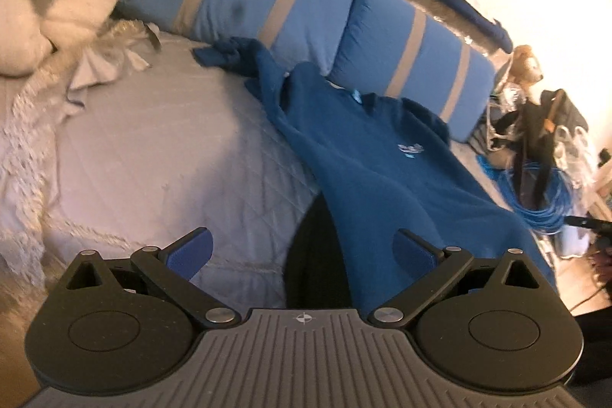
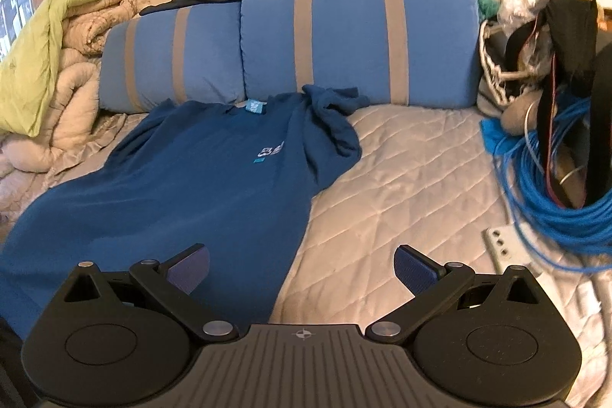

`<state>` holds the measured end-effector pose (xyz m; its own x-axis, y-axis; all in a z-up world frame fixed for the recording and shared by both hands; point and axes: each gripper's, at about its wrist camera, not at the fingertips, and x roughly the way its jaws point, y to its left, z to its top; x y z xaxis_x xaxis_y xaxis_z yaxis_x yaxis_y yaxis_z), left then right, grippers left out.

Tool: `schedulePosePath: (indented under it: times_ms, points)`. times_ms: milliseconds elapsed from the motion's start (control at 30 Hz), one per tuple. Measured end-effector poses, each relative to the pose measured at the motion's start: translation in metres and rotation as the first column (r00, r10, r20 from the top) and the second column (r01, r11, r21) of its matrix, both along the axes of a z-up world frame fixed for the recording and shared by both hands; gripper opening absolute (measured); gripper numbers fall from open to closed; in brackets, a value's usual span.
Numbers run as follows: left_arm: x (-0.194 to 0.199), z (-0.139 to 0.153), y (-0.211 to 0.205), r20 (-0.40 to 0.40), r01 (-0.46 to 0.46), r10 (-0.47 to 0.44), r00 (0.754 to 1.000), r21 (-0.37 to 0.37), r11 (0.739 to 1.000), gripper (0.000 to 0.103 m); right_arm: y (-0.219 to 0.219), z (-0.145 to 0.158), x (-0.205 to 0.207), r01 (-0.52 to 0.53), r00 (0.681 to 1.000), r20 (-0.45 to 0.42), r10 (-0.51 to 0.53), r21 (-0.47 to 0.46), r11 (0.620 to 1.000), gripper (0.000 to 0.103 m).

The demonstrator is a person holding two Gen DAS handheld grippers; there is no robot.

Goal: Fold clothes

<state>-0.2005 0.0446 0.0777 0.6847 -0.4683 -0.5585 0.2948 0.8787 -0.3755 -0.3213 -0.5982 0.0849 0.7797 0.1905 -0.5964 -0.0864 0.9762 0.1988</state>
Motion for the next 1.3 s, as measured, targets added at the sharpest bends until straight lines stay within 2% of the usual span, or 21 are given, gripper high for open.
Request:
schedulePosePath:
  times_ms: [133, 300, 400, 533, 633, 833, 900, 933, 967, 1000, 1167, 1300]
  points:
    - [-0.007, -0.002, -0.005, 0.018, 0.013, -0.013, 1.0, -0.015, 1.0, 0.102, 0.003, -0.014, -0.002, -0.002, 0.999, -0.036, 0.004, 0.055, 0.998, 0.1]
    - [-0.005, 0.0, -0.011, 0.042, 0.013, -0.013, 0.999, 0.005, 1.0, 0.102, 0.004, -0.04, -0.009, 0.012, 0.995, -0.097, 0.003, 0.153, 0.988, 0.088]
    - [-0.002, 0.003, -0.013, 0.044, 0.01, -0.011, 0.999, 0.021, 1.0, 0.102, 0.002, -0.057, -0.017, 0.019, 0.991, -0.134, 0.014, 0.241, 0.97, 0.076]
    - [-0.001, 0.008, -0.014, 0.053, 0.01, -0.012, 0.999, 0.036, 0.999, 0.102, -0.001, -0.08, -0.028, 0.037, 0.985, -0.173, 0.027, 0.36, 0.932, 0.069]
    - [0.001, 0.012, -0.015, 0.061, 0.01, -0.012, 0.998, 0.043, 0.999, 0.102, -0.007, -0.101, -0.032, 0.055, 0.98, -0.195, 0.045, 0.479, 0.876, 0.066]
    - [0.003, 0.013, -0.013, 0.053, 0.012, -0.015, 0.998, 0.05, 0.999, 0.102, -0.009, -0.137, -0.041, 0.06, 0.973, -0.2, 0.115, 0.701, 0.711, 0.061]
    - [0.002, 0.014, -0.012, 0.048, 0.011, -0.014, 0.999, 0.049, 0.999, 0.102, -0.008, -0.142, -0.044, 0.053, 0.972, -0.192, 0.136, 0.742, 0.669, 0.045]
    - [0.002, 0.013, -0.011, 0.046, 0.012, -0.014, 0.999, 0.046, 0.999, 0.102, -0.008, -0.142, -0.045, 0.049, 0.973, -0.187, 0.139, 0.749, 0.66, 0.037]
    - [0.001, 0.012, -0.01, 0.043, 0.012, -0.014, 0.999, 0.043, 0.999, 0.102, -0.007, -0.141, -0.047, 0.046, 0.973, -0.181, 0.143, 0.757, 0.652, 0.02]
    - [0.0, 0.011, -0.01, 0.04, 0.012, -0.014, 0.999, 0.04, 0.999, 0.102, -0.008, -0.139, -0.049, 0.041, 0.975, -0.173, 0.14, 0.758, 0.651, 0.009]
    - [-0.001, 0.003, -0.002, 0.009, 0.028, -0.028, 1.0, -0.005, 1.0, 0.102, -0.025, -0.106, -0.059, 0.011, 0.993, -0.095, 0.077, 0.696, 0.718, 0.008]
    - [-0.003, -0.012, 0.007, -0.04, 0.049, -0.055, 0.998, -0.138, 0.989, 0.102, -0.032, -0.077, -0.061, 0.002, 0.997, -0.056, 0.044, 0.631, 0.776, 0.007]
